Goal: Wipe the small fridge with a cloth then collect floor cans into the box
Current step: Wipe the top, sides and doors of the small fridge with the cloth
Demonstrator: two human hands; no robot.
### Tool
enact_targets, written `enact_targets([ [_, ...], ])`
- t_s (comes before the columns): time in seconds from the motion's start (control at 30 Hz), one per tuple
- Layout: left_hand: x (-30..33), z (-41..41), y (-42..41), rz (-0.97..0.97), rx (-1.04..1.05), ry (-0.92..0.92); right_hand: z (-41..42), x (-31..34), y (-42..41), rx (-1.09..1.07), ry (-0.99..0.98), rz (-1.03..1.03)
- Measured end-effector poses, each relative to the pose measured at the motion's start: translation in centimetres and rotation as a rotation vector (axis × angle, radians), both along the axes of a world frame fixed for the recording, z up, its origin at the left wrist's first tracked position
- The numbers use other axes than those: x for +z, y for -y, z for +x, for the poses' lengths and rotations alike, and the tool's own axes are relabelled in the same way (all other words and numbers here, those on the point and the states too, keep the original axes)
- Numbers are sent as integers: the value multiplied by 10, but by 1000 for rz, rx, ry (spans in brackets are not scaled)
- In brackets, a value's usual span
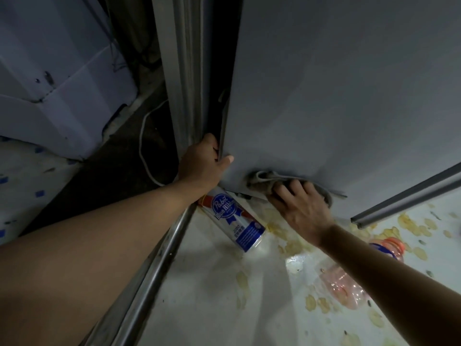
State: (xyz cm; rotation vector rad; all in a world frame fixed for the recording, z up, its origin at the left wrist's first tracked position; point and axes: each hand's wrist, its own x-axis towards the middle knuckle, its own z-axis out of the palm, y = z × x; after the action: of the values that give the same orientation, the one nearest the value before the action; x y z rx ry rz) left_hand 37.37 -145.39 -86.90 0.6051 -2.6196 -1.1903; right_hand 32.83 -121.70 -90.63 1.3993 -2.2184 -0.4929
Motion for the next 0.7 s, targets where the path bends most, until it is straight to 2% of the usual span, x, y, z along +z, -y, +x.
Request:
enact_targets([
  [0.1,0,3,5,36,-19,-4,9,-8,25,-61,139,240],
  [0.17,-1,6,10,40,-15,-11,11,-15,42,-80,210,318],
  [0.37,2,13,23,24,22,-7,11,-22,74,-83,302,374],
  [0.7,-5,21,29,17,16,19,16,-31,123,-13,272,316],
])
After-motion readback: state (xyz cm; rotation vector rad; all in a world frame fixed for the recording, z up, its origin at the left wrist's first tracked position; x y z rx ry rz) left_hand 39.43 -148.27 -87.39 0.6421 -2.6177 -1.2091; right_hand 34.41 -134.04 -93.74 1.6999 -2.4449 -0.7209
